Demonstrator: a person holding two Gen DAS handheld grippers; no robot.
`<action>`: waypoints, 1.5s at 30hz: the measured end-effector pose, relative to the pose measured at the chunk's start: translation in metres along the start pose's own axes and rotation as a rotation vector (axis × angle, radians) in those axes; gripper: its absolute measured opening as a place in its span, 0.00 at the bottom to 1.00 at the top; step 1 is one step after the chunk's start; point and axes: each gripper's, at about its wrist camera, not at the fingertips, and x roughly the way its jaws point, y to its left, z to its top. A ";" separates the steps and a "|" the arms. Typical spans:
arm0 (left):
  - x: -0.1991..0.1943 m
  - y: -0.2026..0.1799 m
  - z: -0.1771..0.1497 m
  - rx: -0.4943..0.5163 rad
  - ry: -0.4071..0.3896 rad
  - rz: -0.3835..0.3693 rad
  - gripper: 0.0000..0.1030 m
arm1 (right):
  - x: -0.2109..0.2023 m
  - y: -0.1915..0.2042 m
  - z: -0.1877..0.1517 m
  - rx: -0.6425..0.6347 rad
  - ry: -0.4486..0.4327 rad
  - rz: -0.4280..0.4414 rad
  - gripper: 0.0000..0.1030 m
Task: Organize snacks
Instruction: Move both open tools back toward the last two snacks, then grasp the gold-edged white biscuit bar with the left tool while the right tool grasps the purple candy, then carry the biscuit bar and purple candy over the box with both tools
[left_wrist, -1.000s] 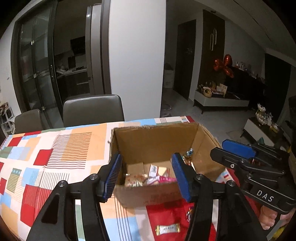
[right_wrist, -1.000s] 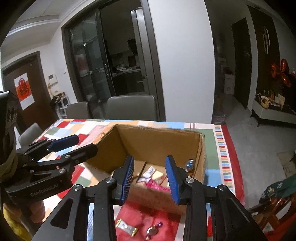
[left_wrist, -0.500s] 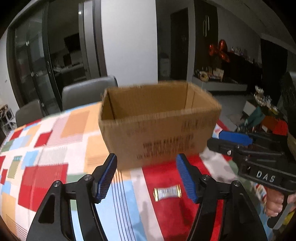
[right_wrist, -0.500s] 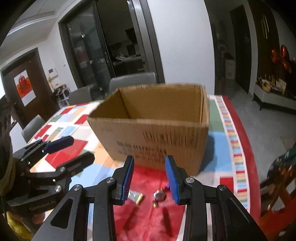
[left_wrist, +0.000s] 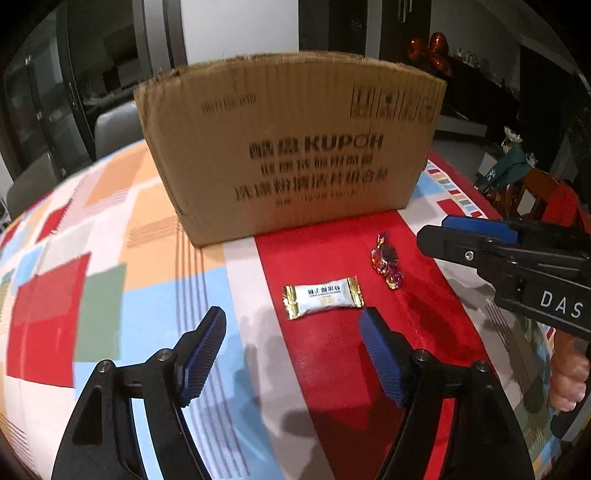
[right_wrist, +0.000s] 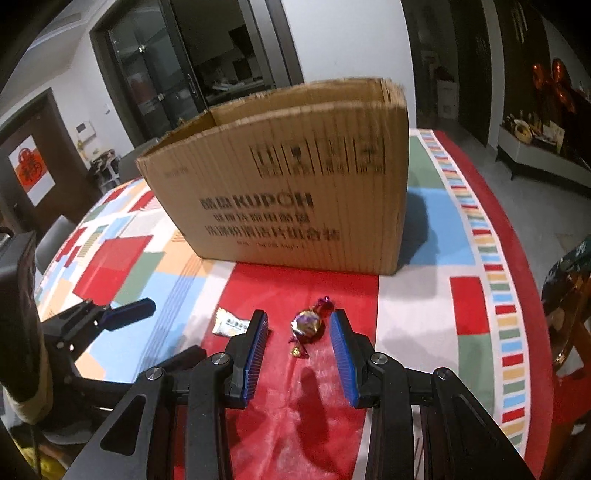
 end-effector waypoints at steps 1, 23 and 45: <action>0.004 0.000 -0.001 -0.006 0.003 -0.005 0.74 | 0.002 -0.001 -0.001 0.005 0.005 0.002 0.35; 0.055 -0.004 0.010 -0.058 0.023 0.009 0.72 | 0.054 -0.002 -0.001 -0.007 0.099 0.004 0.35; 0.017 0.025 0.003 -0.168 -0.053 -0.058 0.24 | 0.040 0.013 -0.014 -0.030 0.067 -0.016 0.25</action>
